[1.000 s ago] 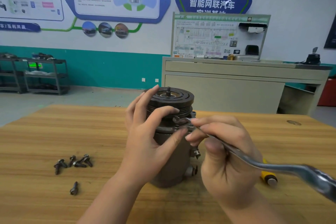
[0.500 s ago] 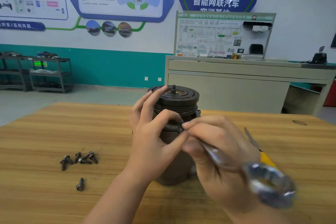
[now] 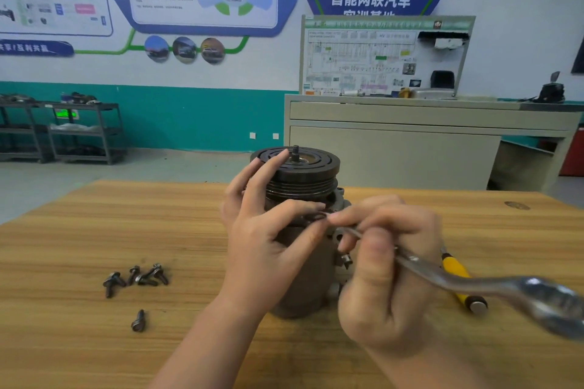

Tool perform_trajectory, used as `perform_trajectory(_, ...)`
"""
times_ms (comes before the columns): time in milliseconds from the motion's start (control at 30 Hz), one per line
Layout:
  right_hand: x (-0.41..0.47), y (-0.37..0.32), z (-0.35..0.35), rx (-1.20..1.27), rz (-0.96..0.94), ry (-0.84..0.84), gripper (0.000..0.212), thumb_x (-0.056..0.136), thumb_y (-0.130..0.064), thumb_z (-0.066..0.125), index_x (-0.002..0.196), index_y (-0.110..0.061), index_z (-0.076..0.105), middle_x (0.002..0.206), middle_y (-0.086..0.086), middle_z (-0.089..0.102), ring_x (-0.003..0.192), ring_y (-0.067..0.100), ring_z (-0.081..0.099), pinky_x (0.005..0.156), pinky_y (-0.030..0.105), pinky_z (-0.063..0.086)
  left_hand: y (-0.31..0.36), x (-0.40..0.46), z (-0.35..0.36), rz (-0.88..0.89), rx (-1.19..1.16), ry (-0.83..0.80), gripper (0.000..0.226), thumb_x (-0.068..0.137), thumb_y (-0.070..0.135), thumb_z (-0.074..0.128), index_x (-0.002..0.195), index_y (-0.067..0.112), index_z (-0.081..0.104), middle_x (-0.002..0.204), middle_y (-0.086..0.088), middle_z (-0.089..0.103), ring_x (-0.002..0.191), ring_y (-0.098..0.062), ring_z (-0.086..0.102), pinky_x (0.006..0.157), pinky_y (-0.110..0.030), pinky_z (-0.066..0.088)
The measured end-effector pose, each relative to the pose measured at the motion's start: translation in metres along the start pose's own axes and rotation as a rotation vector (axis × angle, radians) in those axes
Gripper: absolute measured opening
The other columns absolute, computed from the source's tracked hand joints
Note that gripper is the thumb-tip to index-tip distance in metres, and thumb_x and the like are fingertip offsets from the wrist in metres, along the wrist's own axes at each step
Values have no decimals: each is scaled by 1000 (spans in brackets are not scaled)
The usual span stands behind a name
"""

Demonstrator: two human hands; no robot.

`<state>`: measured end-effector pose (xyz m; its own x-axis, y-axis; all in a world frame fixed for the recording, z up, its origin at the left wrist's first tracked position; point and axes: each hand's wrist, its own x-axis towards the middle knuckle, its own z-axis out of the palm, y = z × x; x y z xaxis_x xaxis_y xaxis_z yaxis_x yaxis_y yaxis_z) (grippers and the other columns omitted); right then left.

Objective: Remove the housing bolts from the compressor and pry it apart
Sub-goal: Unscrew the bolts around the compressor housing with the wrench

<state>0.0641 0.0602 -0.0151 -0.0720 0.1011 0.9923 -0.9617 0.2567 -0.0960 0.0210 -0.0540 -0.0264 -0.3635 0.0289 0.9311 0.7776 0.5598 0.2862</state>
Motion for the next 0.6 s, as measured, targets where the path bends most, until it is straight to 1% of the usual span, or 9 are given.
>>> perform_trajectory(67,6,13,-12,68,34,171,11,102,-25,37,106,-31,45,80,6,60,63,14,57,54,28,44,0,0,1,-9,33,5,21,82,49,62,88,33,73,147,8,41,140,-22,26,109,-51,28)
perform_trajectory(133,-2,20,-2,103,140,287,14,95,-19,38,101,-29,45,75,-4,61,60,13,57,54,24,46,1,0,1,-13,40,0,19,81,46,64,89,31,74,146,5,41,140,-23,26,109,-51,28)
perform_trajectory(167,-3,26,-4,144,248,340,10,92,-21,38,95,-27,46,72,-7,61,60,11,57,55,21,46,0,0,1,-5,30,4,19,81,45,65,89,30,74,146,3,42,140,-23,26,109,-51,28)
perform_trajectory(233,5,44,-17,85,523,393,12,86,-33,43,82,-24,49,67,-10,57,59,7,53,57,18,45,0,-1,1,-12,34,10,19,81,44,65,89,29,74,146,2,43,140,-23,26,109,-52,27)
perform_trajectory(300,11,62,-24,60,909,356,20,86,-36,52,73,-21,56,66,-10,57,63,9,53,62,24,43,1,-1,2,-21,30,20,20,81,44,65,89,29,74,146,3,42,141,-22,25,110,-51,27)
perform_trajectory(400,15,82,-27,322,1424,181,21,91,-27,56,75,-20,68,78,-4,62,73,13,49,63,29,35,2,0,3,-13,66,33,21,81,44,64,89,27,74,145,3,43,140,-23,26,108,-53,29)
perform_trajectory(433,18,85,-28,427,1485,153,20,92,-28,55,79,-20,69,82,-3,60,72,13,47,62,29,32,2,-1,3,-8,67,36,21,81,44,64,89,27,74,145,3,43,140,-23,26,108,-54,29)
perform_trajectory(500,22,85,-32,514,1451,174,23,93,-32,54,81,-19,68,78,-4,57,64,11,44,54,25,31,2,-1,3,-7,53,43,22,82,44,64,89,26,75,144,3,43,140,-22,25,108,-54,29)
perform_trajectory(600,31,72,-34,583,1186,249,25,96,-28,51,79,-15,65,70,-3,62,50,8,51,42,18,36,2,-2,3,17,28,58,21,82,41,64,91,25,75,144,0,44,140,-23,27,109,-53,29)
